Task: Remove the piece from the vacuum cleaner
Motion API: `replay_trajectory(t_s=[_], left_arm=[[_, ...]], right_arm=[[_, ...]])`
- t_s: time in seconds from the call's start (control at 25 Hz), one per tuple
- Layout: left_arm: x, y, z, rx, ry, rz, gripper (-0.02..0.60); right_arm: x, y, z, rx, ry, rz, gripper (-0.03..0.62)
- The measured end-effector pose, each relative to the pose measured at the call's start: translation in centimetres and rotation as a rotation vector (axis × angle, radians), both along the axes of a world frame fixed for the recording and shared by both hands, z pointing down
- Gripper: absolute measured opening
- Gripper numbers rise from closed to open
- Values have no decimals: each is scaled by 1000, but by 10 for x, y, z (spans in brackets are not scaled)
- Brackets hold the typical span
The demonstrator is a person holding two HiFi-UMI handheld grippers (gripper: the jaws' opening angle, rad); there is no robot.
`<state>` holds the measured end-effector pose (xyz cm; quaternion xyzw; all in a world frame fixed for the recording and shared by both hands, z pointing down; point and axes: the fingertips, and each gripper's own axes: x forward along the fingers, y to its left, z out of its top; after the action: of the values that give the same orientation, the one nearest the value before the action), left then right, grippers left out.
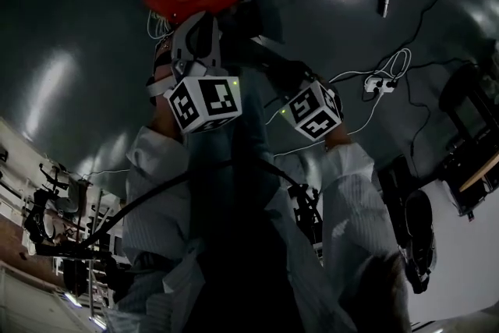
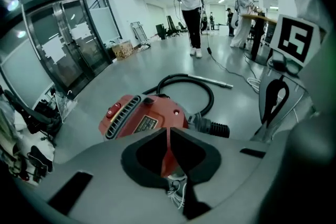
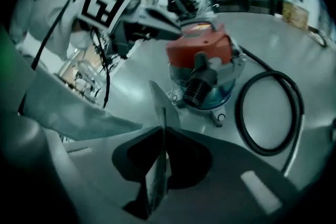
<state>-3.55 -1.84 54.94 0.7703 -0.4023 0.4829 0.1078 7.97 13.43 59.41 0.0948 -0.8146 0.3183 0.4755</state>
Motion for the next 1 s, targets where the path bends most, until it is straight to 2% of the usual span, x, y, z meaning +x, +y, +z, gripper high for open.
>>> replay_trajectory(t_s=[0.12,0.2,0.4,0.52,0.6,0.76,0.88,1.0], left_arm=[[1,-18,-51,68,79,-33,20],[-6,-31,-98,124,126,-86,21],[-30,-40,-238,216,330,-254,21],[-50,-31,-319,269,415,-317,20],[-63,-20,-357,294,441,-333,21],[-84,2,-409,351,418,-323,20],[-99,24,-463,432,428,-351,20],[-120,45,-509,519,442,-402,20]], right_arm=[[-1,-33,-53,35,-85,229,25],[-9,-44,-101,68,-151,310,25],[-43,-56,-221,179,-222,362,26],[-58,-66,-290,264,-240,364,28],[-67,-69,-328,313,-254,358,29],[-82,-81,-404,398,-347,414,28],[-95,-84,-472,459,-441,465,26],[-119,-78,-519,513,-488,453,28]])
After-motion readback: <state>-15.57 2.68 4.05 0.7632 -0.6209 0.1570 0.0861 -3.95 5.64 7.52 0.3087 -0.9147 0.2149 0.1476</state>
